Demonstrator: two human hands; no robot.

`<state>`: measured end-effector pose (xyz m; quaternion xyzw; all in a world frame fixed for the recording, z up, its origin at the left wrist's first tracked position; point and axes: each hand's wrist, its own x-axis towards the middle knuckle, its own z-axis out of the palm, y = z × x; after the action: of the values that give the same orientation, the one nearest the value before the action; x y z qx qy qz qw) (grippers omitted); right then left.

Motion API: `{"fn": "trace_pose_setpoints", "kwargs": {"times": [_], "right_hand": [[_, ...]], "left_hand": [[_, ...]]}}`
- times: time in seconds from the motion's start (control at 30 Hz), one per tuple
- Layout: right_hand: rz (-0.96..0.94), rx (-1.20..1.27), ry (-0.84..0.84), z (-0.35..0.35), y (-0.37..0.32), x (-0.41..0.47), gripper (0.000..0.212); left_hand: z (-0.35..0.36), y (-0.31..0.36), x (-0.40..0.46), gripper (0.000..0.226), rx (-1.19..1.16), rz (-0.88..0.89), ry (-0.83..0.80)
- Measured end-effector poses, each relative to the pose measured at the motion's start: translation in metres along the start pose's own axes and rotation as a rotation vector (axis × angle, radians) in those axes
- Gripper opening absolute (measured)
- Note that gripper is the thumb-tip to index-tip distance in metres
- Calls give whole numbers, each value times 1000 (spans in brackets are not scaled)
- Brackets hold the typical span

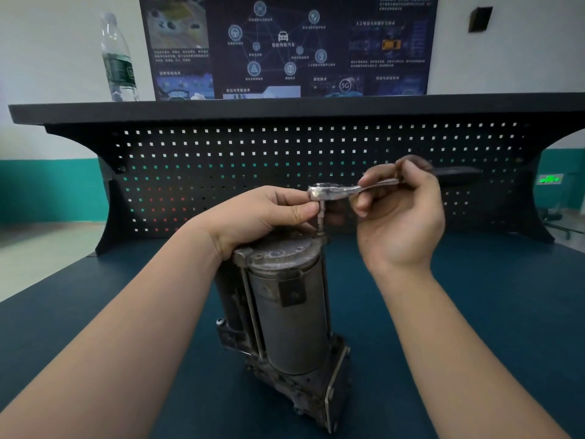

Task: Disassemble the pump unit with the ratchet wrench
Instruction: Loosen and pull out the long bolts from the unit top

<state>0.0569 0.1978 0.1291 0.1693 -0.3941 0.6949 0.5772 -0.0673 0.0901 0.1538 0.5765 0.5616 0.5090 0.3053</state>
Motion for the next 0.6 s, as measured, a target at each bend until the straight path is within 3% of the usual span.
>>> {"fn": "trace_pose_setpoints", "kwargs": {"times": [0.1, 0.17, 0.23, 0.33, 0.43, 0.5, 0.6], "right_hand": [[455, 239, 121, -5, -5, 16, 23], [520, 269, 123, -5, -3, 16, 24], [412, 187, 143, -2, 2, 13, 27], [-86, -192, 95, 4, 9, -2, 21], [-585, -556, -255, 3, 10, -14, 5], [-666, -630, -395, 1, 10, -17, 7], [-439, -401, -234, 3, 5, -12, 5]], "left_hand": [[2, 0, 0, 21, -12, 16, 29], [4, 1, -1, 20, -7, 30, 51], [5, 1, 0, 22, -1, 35, 76], [7, -1, 3, 22, 59, 33, 129], [9, -1, 5, 21, 101, 48, 139], [7, -1, 3, 18, 80, 48, 79], [6, 1, 2, 20, 32, 24, 38]]}}
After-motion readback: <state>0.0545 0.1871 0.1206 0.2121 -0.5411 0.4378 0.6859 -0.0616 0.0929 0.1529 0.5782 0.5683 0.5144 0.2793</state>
